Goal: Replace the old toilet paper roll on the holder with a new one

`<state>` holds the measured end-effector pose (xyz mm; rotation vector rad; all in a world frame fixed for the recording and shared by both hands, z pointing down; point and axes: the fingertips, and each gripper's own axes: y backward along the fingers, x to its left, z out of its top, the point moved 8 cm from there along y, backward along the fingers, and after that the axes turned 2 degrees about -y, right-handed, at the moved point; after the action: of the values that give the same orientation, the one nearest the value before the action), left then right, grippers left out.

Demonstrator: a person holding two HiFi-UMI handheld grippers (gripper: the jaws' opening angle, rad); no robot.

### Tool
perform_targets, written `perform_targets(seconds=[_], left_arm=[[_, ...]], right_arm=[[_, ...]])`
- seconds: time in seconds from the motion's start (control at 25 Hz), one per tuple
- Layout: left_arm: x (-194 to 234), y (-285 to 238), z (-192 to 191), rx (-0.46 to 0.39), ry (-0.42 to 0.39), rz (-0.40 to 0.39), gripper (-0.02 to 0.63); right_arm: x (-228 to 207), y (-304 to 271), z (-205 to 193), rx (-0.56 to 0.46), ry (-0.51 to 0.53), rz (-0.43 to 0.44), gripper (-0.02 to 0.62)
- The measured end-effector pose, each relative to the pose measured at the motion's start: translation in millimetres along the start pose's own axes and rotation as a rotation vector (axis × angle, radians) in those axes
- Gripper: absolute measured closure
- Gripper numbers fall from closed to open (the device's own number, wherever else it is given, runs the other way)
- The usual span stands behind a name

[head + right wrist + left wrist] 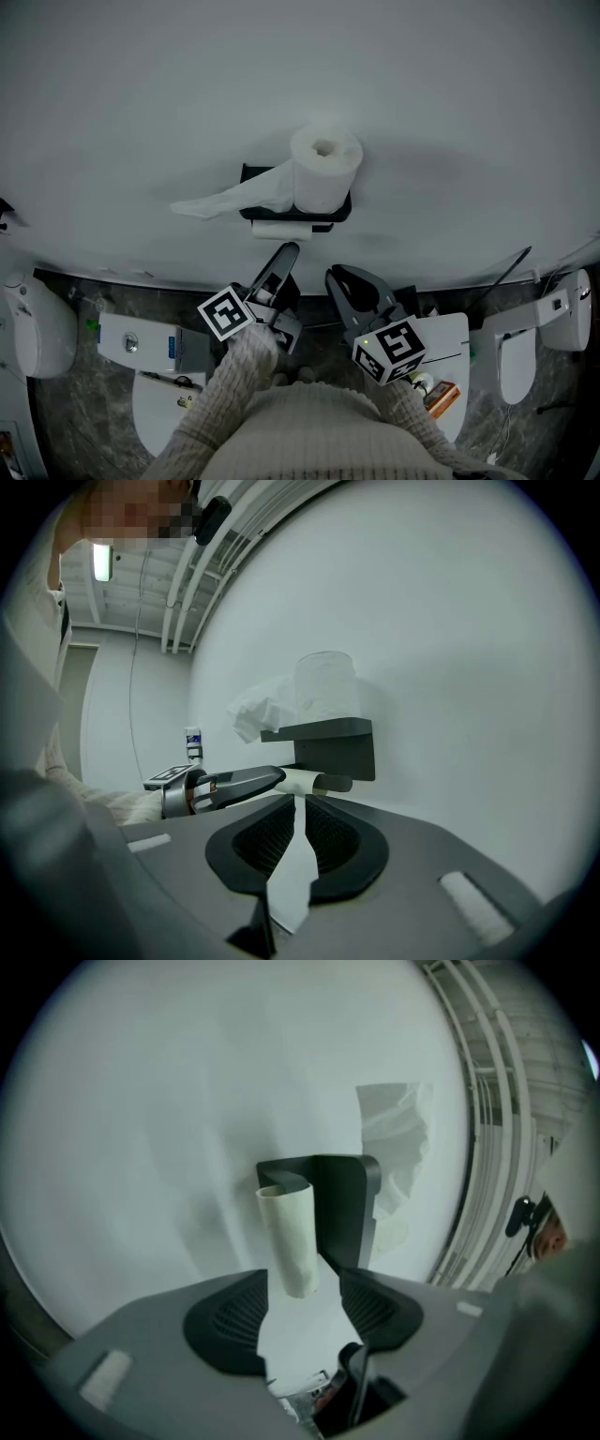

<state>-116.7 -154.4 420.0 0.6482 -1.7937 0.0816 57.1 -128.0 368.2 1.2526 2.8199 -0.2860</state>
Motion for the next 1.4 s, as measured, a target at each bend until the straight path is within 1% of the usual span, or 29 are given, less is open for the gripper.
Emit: perform_targets(seconds=[0.12, 0.28, 0.4, 0.48, 0.6, 0.64, 0.84, 0.96, 1.16, 1.24, 1.4], left_arm=[[5, -4, 5, -0.016, 0.005, 0.013, 0.356], [9, -13, 13, -0.057, 0.005, 0.011, 0.333], [11, -20, 16, -0.062, 0.013, 0.012, 0.325], [12, -23, 18, -0.073, 0.034, 0.01, 0.325], [14, -26, 20, -0.099, 0.054, -0.013, 0.325], [15, -26, 21, -0.105, 0.056, -0.021, 0.328], [15, -25, 22, -0.161, 0.071, -0.063, 0.397], [14, -25, 22, -0.173, 0.059, -0.072, 0.425], [13, -24, 21, -0.183, 0.06, -0.066, 0.43], [13, -24, 21, -0.18, 0.062, -0.063, 0.43], [11, -30, 13, -0.165, 0.056, -0.057, 0.43]], right_arm=[[-1, -3, 0, 0.005, 0.0, 0.0, 0.565], [-6, -5, -2, 0.01, -0.002, -0.01, 0.566], [-6, -4, -2, 0.012, -0.001, -0.015, 0.568], [-7, -4, -2, 0.014, 0.001, -0.021, 0.568], [-10, -4, -3, 0.018, 0.0, -0.028, 0.568], [-11, -4, -3, 0.019, -0.002, -0.031, 0.568], [-14, -3, -4, 0.019, -0.003, -0.029, 0.568], [-15, -3, -5, 0.02, -0.003, -0.028, 0.568], [-15, -1, -3, 0.011, 0.003, -0.033, 0.568], [-15, 0, -2, 0.004, 0.01, -0.042, 0.58], [-22, 6, -3, 0.008, 0.008, -0.049, 0.581]])
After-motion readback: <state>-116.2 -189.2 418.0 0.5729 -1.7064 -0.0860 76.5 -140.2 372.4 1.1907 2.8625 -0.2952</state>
